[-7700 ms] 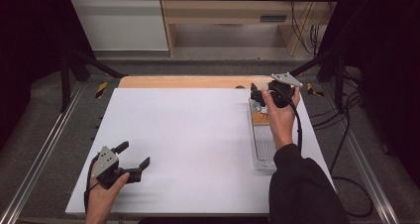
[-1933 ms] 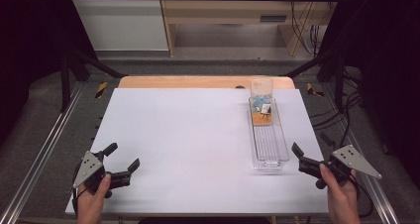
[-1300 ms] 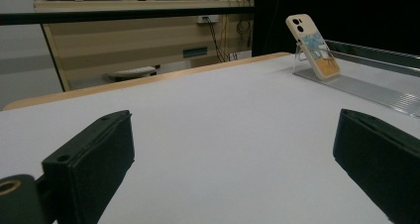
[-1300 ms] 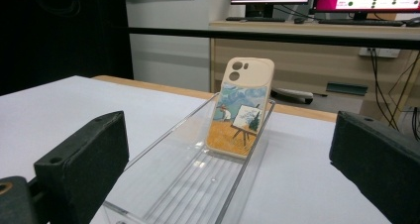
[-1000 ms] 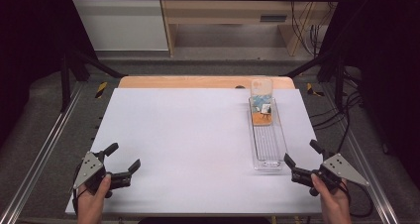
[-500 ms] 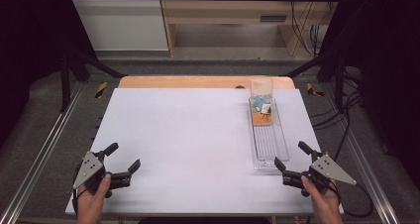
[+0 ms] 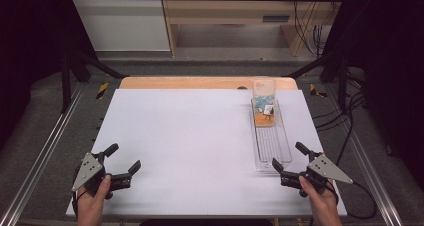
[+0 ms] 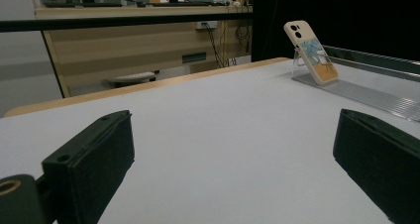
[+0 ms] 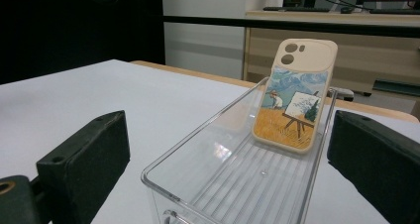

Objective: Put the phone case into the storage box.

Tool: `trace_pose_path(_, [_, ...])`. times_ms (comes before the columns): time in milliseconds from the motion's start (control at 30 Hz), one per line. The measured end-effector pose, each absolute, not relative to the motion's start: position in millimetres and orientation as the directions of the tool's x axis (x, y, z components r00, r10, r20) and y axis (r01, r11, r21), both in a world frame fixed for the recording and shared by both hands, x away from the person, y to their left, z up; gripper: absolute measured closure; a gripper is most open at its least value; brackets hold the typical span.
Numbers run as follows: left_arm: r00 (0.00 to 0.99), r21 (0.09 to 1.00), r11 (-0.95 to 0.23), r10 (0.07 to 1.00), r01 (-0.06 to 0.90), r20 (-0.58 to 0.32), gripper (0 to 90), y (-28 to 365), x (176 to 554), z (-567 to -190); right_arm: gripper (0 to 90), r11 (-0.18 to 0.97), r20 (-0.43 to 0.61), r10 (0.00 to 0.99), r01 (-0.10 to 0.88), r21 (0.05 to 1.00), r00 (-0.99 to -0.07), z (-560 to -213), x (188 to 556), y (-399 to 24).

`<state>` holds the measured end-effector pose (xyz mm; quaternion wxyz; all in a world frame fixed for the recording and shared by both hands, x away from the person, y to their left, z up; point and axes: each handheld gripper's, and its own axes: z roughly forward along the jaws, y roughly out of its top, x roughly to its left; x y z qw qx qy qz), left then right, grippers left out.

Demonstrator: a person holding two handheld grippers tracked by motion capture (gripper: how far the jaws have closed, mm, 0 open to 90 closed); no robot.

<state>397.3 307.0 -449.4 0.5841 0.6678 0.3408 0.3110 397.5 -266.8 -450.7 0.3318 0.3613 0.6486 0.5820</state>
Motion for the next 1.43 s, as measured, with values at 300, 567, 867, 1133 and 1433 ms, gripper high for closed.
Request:
trace_pose_path(300, [0.575,0.992,-0.083,0.818,0.091,0.015,2.0,308,397,-450,3.1,0.055,0.0,0.854,0.091,0.994,-0.52,-452,402,-264])
trace_pose_path(567, [0.577,0.993,-0.077,0.817,0.091,0.01,2.0,308,397,-449,3.3,0.054,0.008,0.856,0.105,0.993,-0.517,-454,406,-261])
trace_pose_path(867, [0.58,0.993,-0.073,0.815,0.088,0.009,1.9,308,397,-449,3.7,0.037,0.031,0.862,0.125,0.991,-0.505,-455,414,-260])
trace_pose_path(1133, [0.587,0.994,-0.069,0.81,0.089,0.004,1.9,307,397,-449,5.7,0.017,0.066,0.885,0.173,0.985,-0.46,-454,420,-263])
trace_pose_path(1433, [0.594,0.993,-0.071,0.804,0.097,-0.001,1.9,303,395,-450,6.6,-0.004,0.095,0.905,0.217,0.976,-0.414,-456,421,-271])
